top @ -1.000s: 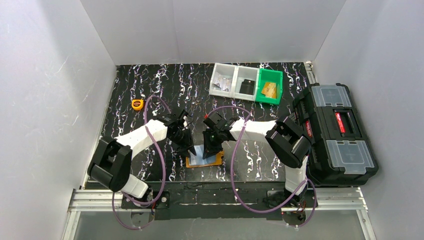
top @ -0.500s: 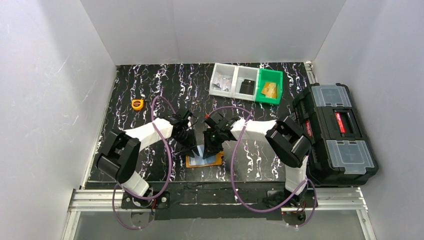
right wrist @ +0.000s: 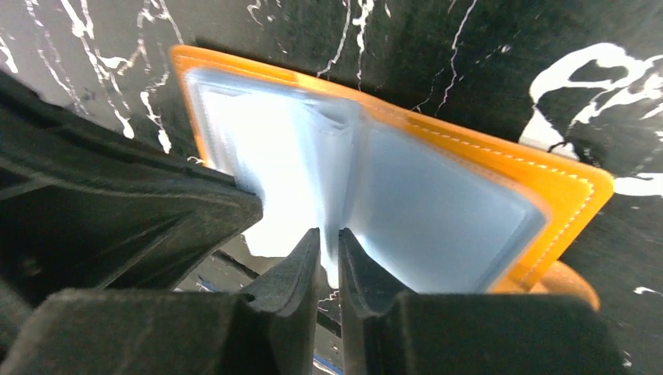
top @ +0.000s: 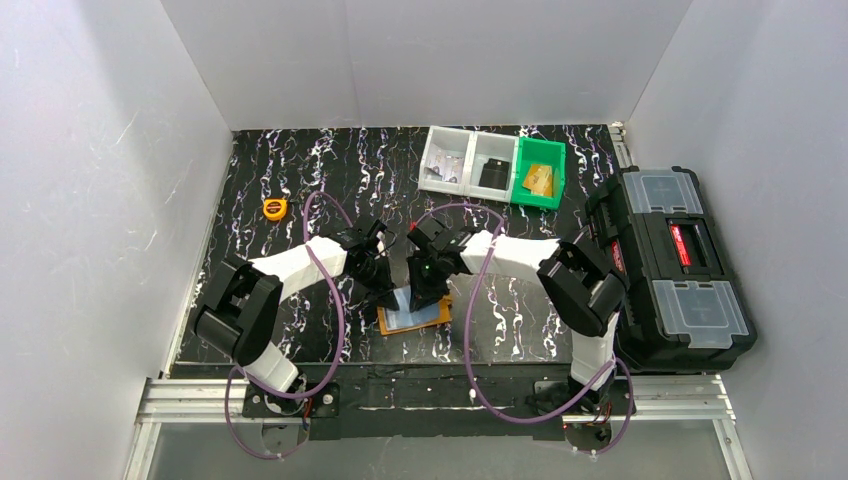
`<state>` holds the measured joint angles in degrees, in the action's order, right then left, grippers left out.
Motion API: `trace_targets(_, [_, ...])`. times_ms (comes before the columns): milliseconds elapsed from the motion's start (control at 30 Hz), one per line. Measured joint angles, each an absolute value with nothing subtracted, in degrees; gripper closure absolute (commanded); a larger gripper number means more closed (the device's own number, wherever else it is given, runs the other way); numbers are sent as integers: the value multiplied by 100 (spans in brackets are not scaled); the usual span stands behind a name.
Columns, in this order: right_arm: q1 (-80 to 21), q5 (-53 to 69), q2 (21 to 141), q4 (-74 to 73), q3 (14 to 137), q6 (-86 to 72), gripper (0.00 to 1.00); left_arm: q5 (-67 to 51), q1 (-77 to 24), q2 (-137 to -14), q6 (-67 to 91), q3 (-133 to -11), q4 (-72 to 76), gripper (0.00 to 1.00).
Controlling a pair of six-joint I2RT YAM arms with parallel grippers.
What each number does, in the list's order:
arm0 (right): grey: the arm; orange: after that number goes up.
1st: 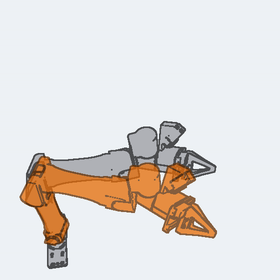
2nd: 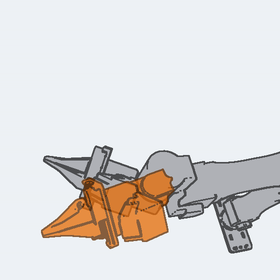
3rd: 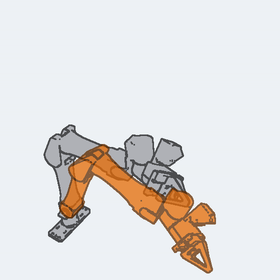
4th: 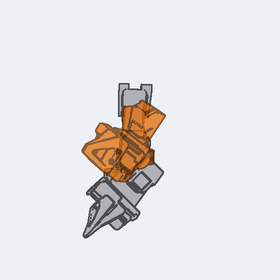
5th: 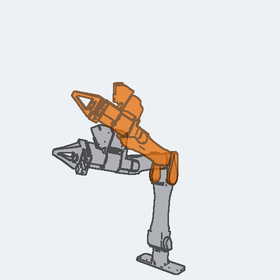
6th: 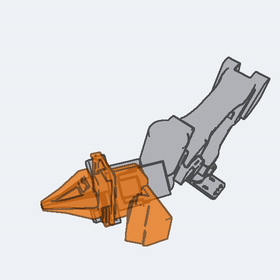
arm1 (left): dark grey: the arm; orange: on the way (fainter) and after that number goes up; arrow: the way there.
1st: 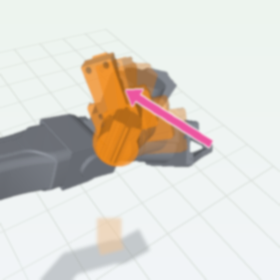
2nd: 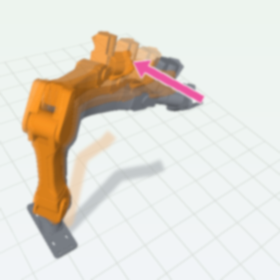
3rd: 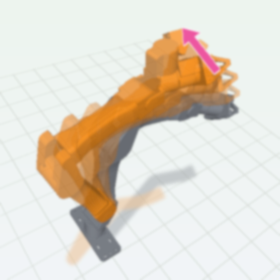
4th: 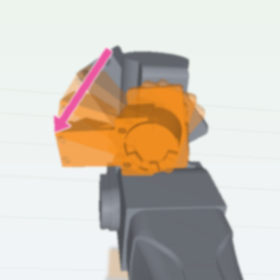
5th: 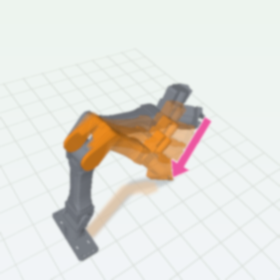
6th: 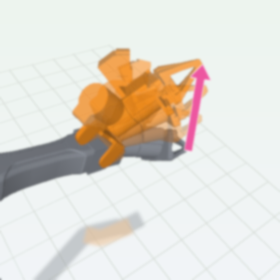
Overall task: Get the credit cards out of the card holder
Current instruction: Remove the credit card from the card holder.
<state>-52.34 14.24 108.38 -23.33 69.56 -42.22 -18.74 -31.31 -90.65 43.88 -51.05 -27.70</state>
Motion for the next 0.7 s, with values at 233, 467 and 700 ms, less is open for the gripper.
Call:
trace_targets(233, [-5140, 1188, 10429, -2853, 7422, -4042, 60, -1900, -3135, -9054, 4394, -5105, -2716, 100])
trace_targets(467, [-5070, 790, 9920, -3356, 7575, -3935, 58, -1999, -3214, -9028, 4392, -5116, -2635, 100])
trace_targets(700, [-4853, 478, 9201, -3660, 7301, -3874, 58, -2080, -3380, -9037, 4438, -5395, -2502, 91])
